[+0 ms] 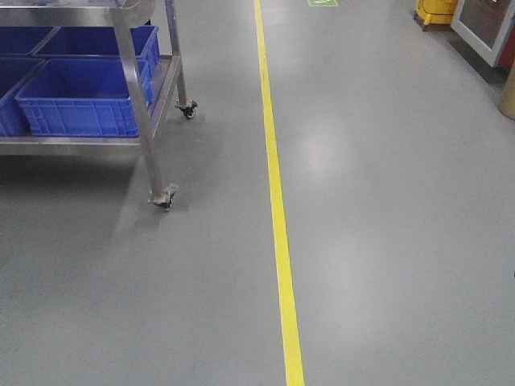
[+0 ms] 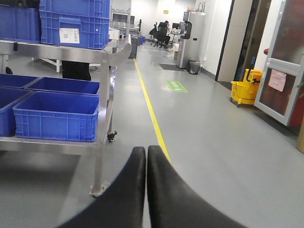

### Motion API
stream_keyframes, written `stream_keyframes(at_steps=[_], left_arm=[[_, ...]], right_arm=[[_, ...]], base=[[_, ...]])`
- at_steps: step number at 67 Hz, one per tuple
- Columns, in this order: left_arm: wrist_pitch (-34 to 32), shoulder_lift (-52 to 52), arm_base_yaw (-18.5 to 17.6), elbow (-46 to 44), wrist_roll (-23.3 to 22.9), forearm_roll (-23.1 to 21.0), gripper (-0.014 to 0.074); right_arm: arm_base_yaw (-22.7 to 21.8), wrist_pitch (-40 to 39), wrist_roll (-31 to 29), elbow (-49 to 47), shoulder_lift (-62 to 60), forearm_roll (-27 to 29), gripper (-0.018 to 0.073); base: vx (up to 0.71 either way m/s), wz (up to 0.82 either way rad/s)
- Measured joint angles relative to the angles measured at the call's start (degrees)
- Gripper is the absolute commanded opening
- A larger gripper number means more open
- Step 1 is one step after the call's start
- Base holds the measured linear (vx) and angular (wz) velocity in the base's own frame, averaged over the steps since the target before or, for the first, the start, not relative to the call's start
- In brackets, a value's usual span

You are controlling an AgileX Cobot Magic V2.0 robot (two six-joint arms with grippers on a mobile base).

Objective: Pour parts from conveyor to right shelf
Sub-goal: 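Drive along the yellow floor line past the bin carts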

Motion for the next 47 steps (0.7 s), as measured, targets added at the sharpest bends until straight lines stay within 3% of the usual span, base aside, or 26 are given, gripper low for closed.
stream_keyframes(at_steps=[47], left_arm=[[0.0,0.0,0.0,0.0,0.0,0.0,-0.0006]], right_arm=[[0.0,0.0,0.0,0.0,0.0,0.0,-0.0004]], base=[[0.61,0.06]])
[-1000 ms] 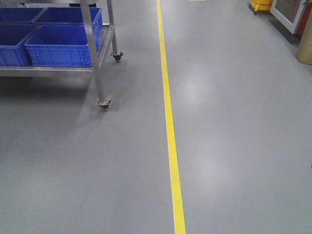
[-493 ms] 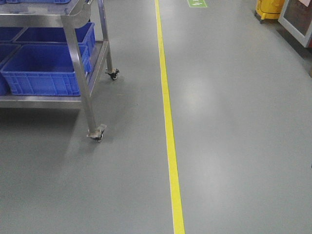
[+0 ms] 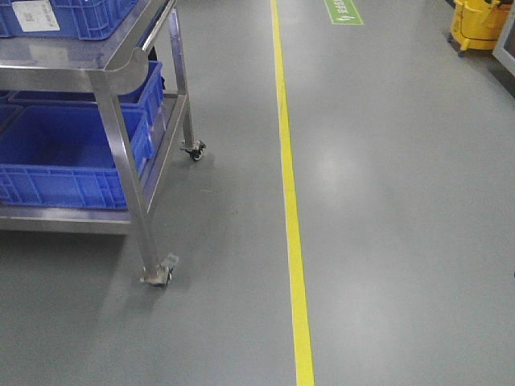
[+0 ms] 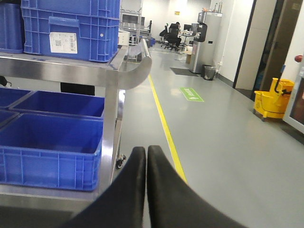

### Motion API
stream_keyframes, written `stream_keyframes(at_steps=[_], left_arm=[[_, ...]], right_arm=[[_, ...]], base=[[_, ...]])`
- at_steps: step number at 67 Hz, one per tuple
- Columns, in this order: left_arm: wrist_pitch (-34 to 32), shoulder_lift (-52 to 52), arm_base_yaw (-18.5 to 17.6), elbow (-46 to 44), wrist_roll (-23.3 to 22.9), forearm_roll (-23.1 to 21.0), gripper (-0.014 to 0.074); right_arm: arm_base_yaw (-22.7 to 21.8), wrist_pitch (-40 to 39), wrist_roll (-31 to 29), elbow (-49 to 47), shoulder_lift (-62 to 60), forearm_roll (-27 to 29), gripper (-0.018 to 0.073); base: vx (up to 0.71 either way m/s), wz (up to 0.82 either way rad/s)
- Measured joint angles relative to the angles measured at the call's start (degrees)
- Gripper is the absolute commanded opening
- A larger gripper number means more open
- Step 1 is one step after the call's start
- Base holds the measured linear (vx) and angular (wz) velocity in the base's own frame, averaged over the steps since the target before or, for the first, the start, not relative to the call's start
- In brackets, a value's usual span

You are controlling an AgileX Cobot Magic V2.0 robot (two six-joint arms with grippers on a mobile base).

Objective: Pour parts from conveyor to right shelf
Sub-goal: 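Drive along the yellow floor line past the bin carts, then drive down the aisle between the shelves of blue bins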

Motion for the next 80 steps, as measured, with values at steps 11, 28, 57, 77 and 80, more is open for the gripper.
stream_keyframes(at_steps=[11,28,57,77,80], left_arm=[[0.0,0.0,0.0,0.0,0.0,0.0,-0.0006],[0.0,0.0,0.0,0.0,0.0,0.0,-0.0006],[0.0,0.0,0.0,0.0,0.0,0.0,-0.0006],[0.0,0.0,0.0,0.0,0.0,0.0,-0.0006],[0.0,0.0,0.0,0.0,0.0,0.0,-0.0006]], right_arm=[[0.0,0.0,0.0,0.0,0.0,0.0,-0.0004],[0.0,0.0,0.0,0.0,0.0,-0.1,-0.0004],[0.0,0.0,0.0,0.0,0.0,-0.1,-0.0004],[0.0,0.0,0.0,0.0,0.0,-0.1,-0.0004],[0.0,0.0,0.0,0.0,0.0,-0.1,-0.0004]], base=[[0.5,0.15],[0.42,0.43],[0.29,0.99],[0.21,0.96],[0.18,0.92]])
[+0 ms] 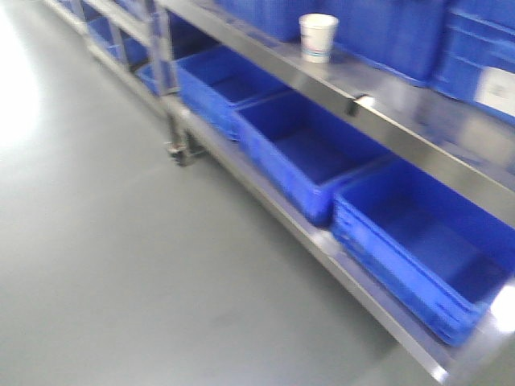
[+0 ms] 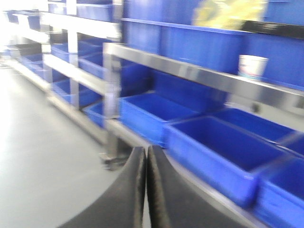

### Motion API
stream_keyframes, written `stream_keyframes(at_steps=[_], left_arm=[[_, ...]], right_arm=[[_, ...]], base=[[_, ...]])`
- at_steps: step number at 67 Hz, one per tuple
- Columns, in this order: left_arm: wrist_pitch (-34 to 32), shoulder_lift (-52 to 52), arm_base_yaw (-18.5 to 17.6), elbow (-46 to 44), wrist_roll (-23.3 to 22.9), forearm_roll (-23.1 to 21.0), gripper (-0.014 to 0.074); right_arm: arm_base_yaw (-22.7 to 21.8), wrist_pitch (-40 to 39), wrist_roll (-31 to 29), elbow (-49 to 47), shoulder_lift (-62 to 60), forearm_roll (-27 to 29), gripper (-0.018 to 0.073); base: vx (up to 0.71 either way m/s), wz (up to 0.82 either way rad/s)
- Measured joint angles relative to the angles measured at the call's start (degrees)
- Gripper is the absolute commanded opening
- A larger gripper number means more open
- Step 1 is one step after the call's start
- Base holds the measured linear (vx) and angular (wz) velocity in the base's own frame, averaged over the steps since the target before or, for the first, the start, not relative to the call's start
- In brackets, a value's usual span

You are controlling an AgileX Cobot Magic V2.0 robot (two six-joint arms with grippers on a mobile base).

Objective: Pour parts from conveyor to right shelf
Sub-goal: 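Drive down the aisle between the shelves of blue bins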

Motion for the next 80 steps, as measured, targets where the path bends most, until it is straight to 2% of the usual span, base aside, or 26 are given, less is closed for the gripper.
stream_keyframes(at_steps=[41,57,80], left_arm=[[0.0,0.0,0.0,0.0,0.0,0.0,-0.0006],[0.0,0.0,0.0,0.0,0.0,0.0,-0.0006],[0.0,0.0,0.0,0.0,0.0,0.0,-0.0006]], right_arm=[[0.0,0.0,0.0,0.0,0.0,0.1,-0.0004],[0.0,0.0,0.0,0.0,0.0,0.1,-0.0004],[0.0,0.0,0.0,0.0,0.0,0.1,-0.0004]], base=[[0.13,0.78],[0.12,0.37],[0.24,0.09]])
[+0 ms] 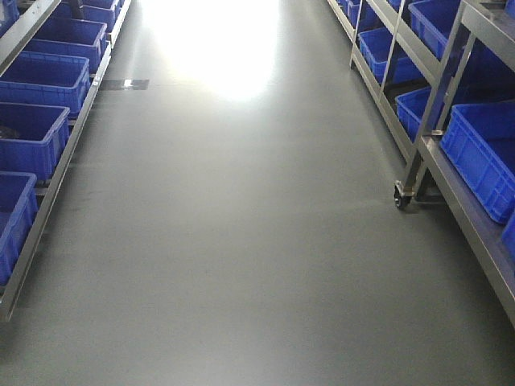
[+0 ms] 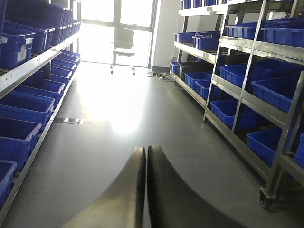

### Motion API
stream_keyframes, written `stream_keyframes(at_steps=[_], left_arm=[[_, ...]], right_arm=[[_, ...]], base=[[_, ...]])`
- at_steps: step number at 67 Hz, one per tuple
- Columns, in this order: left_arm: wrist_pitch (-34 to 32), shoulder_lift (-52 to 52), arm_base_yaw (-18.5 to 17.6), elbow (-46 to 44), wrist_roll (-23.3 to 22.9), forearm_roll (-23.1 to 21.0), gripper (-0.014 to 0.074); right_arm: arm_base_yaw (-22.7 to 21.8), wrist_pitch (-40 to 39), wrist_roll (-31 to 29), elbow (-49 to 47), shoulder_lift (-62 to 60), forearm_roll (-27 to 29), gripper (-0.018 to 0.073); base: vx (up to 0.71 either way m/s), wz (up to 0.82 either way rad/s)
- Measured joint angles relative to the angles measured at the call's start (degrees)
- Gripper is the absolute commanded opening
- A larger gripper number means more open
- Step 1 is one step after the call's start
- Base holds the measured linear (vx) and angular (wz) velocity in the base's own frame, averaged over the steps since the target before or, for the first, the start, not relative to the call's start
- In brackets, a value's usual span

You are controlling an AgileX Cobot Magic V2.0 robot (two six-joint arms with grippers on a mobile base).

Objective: Pour parts from conveyor to right shelf
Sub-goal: 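Drive down the aisle between the shelves of blue bins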

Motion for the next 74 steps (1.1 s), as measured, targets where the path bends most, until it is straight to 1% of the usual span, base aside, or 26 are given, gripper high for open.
stream_keyframes(at_steps=[33,74], left_arm=[[0.0,0.0,0.0,0.0,0.0,0.0,-0.0006],[0.0,0.0,0.0,0.0,0.0,0.0,-0.0006]], right_arm=[[0.0,0.0,0.0,0.0,0.0,0.0,-0.0004],[0.0,0.0,0.0,0.0,0.0,0.0,-0.0004]], base=[[0.47,-0.01],[0.62,0.06]])
